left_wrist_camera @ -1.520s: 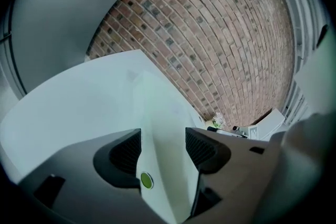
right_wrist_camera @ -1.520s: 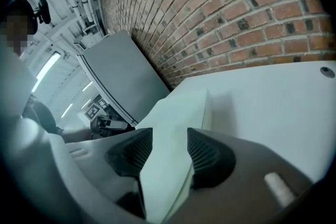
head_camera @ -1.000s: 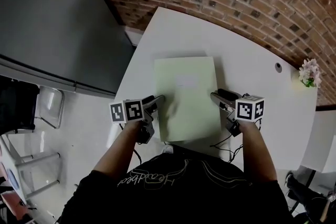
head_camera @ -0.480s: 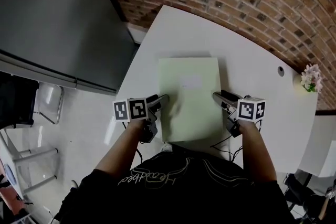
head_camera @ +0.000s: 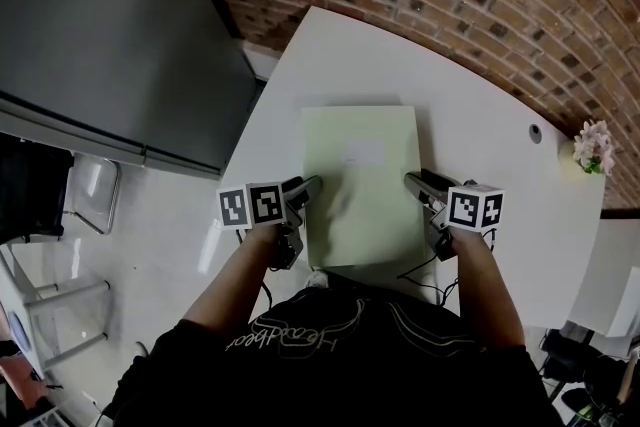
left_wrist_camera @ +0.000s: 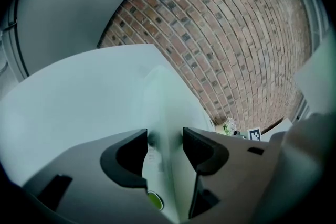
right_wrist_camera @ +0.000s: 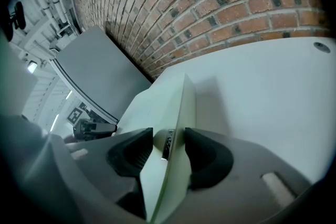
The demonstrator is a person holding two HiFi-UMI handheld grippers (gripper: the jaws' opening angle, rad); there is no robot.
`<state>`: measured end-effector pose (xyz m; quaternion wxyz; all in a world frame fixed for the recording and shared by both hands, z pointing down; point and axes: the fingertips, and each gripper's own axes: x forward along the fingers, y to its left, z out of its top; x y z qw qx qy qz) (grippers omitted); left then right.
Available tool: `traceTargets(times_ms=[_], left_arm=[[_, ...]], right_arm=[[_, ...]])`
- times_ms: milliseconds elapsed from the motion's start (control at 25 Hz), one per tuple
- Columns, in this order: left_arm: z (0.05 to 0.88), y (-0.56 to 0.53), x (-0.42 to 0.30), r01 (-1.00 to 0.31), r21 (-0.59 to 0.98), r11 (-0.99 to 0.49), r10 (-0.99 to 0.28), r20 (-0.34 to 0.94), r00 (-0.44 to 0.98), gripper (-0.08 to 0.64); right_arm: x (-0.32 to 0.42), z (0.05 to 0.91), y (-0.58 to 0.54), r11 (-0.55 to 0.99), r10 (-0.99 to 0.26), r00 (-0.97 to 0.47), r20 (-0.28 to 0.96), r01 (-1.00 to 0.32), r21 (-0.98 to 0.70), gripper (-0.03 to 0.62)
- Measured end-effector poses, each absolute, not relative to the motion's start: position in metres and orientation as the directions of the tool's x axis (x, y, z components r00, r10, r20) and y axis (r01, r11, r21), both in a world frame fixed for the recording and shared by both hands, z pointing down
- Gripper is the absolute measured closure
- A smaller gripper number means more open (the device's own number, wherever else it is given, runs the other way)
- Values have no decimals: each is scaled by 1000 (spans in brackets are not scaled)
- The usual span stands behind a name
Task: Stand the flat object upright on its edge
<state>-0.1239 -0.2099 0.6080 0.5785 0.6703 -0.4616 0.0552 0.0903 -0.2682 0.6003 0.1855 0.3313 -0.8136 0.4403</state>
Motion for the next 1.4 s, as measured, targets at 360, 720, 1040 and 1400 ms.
traceTargets(times_ms=[360,720,1040,1400], left_arm=[[606,-211,-124,-686,720,102,-552,615,564,357],[597,-204,-122,-701,710,71,-539,618,572,362],[568,-197,-121,-730,682,-42,-562,588,581,364],[534,-185,-122,-743,650,-160,-593,538,599,364]], right_arm=[[90,600,-264,385,-385,-692,611,-722,-575,402],[92,585,-252,403,-420,-683,598,-731,-551,402],[94,556,-240,455,-483,-688,541,-725,-517,402],[93,519,-227,520,-570,-698,434,-715,-467,402]])
